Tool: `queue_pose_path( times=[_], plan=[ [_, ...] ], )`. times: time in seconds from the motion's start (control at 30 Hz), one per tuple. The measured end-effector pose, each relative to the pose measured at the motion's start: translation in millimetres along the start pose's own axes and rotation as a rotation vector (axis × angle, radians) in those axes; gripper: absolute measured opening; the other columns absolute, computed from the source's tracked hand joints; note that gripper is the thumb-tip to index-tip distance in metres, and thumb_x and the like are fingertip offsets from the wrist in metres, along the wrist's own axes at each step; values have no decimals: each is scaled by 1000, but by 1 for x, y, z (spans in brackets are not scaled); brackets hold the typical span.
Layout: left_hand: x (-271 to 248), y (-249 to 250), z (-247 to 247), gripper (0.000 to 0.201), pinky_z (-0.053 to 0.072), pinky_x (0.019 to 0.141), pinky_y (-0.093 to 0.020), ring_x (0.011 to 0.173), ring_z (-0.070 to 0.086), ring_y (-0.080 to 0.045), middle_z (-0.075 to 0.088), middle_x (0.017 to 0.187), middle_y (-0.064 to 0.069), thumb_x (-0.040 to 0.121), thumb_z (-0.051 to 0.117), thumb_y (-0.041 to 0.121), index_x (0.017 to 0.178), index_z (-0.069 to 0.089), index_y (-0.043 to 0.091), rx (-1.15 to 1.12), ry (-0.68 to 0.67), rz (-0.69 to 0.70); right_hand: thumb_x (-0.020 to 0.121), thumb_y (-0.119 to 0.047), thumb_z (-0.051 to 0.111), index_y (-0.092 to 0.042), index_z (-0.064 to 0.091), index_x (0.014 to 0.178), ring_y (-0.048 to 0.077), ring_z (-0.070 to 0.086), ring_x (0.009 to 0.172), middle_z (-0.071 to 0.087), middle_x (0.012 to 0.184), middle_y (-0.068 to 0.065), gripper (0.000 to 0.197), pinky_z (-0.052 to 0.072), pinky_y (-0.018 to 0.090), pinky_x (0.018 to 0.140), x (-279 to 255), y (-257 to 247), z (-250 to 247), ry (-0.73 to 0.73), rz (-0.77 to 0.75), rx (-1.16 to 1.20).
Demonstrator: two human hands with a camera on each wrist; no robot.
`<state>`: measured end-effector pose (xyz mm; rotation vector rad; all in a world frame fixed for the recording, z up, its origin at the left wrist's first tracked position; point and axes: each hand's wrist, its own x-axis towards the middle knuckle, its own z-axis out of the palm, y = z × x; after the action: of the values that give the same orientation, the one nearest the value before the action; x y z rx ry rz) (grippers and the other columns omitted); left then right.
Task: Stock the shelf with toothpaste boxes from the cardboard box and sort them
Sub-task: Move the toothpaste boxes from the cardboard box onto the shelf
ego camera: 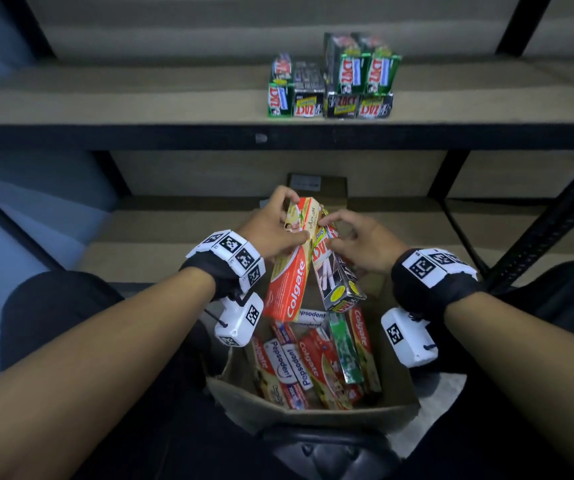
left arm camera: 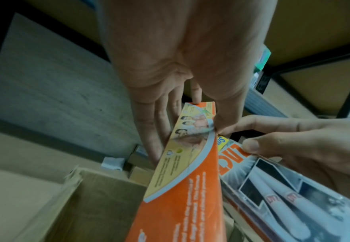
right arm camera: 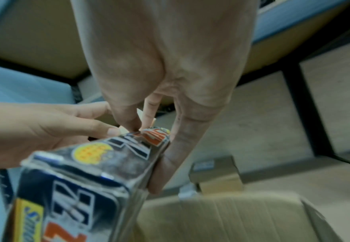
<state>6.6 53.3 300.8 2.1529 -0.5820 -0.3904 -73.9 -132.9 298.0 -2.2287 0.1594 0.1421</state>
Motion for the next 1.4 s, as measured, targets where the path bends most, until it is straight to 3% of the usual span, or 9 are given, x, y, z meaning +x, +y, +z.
queue_pose_path(
  times=[0.17, 0.53, 0.77, 0.83, 0.9, 1.03, 1.13, 1.27, 1.4],
  plan=[
    [-8, 30, -26, 49, 61, 53, -36, 77, 73, -18, 64, 104, 4, 84, 76, 30, 116, 39, 33, 15, 90, 31, 95, -28, 64, -37, 58, 118, 11, 71, 74, 65, 95, -6, 26, 56, 27, 47, -10, -34, -23, 78, -66, -26],
    [-12, 106, -82, 46, 61, 51, -37, 73, 74, -16, 70, 97, 0, 82, 77, 37, 114, 44, 31, 34, 198, 120, 95, -35, 62, -41, 59, 115, 9, 71, 79, 68, 106, -6, 21, 54, 22, 53, -21, -110, -78, 166, -153, -150],
    [0, 146, -124, 44, 62, 55, -45, 68, 75, -19, 73, 95, -3, 84, 74, 40, 116, 46, 30, 17, 269, 100, 94, -29, 63, -38, 65, 113, 6, 67, 53, 67, 78, -7, 22, 55, 29, 48, -20, -165, -111, 201, -187, -169],
    [6, 155, -134, 43, 61, 51, -41, 63, 74, -18, 71, 90, -2, 83, 75, 36, 116, 49, 27, 8, 343, 75, 94, -26, 62, -36, 66, 111, 9, 69, 54, 69, 76, -4, 20, 60, 35, 51, -17, -180, -119, 196, -176, -151],
    [13, 163, -141, 40, 60, 50, -39, 59, 73, -19, 72, 86, -5, 82, 74, 33, 114, 51, 25, -27, 365, 60, 94, -25, 62, -35, 66, 109, 8, 69, 54, 70, 84, -5, 18, 59, 31, 50, -15, -195, -127, 187, -158, -146],
    [30, 177, -152, 39, 58, 48, -39, 54, 72, -22, 73, 82, -11, 82, 72, 28, 113, 51, 20, -68, 358, 48, 93, -27, 60, -36, 66, 113, 12, 67, 77, 69, 103, -4, 22, 61, 35, 73, 1, -218, -143, 212, -144, -292],
    [43, 185, -160, 39, 57, 43, -37, 47, 68, -19, 71, 79, -10, 84, 73, 27, 114, 50, 17, -48, 355, 54, 93, -25, 61, -34, 68, 111, 18, 71, 73, 70, 92, -3, 21, 63, 37, 65, 20, -229, -150, 210, -102, -299],
    [64, 190, -168, 45, 61, 55, -49, 59, 70, -24, 69, 84, -10, 82, 76, 32, 116, 51, 17, -6, 331, 34, 94, -19, 60, -28, 68, 111, 28, 73, 72, 69, 86, 2, 20, 63, 42, 60, 44, -238, -156, 230, -62, -310],
    [90, 190, -175, 46, 61, 55, -47, 67, 72, -29, 70, 91, -13, 78, 78, 36, 111, 53, 17, 12, 337, -4, 97, -23, 55, -19, 68, 121, 30, 70, 99, 70, 102, 6, 27, 59, 45, 87, 66, -244, -160, 260, -92, -393]
  ],
)
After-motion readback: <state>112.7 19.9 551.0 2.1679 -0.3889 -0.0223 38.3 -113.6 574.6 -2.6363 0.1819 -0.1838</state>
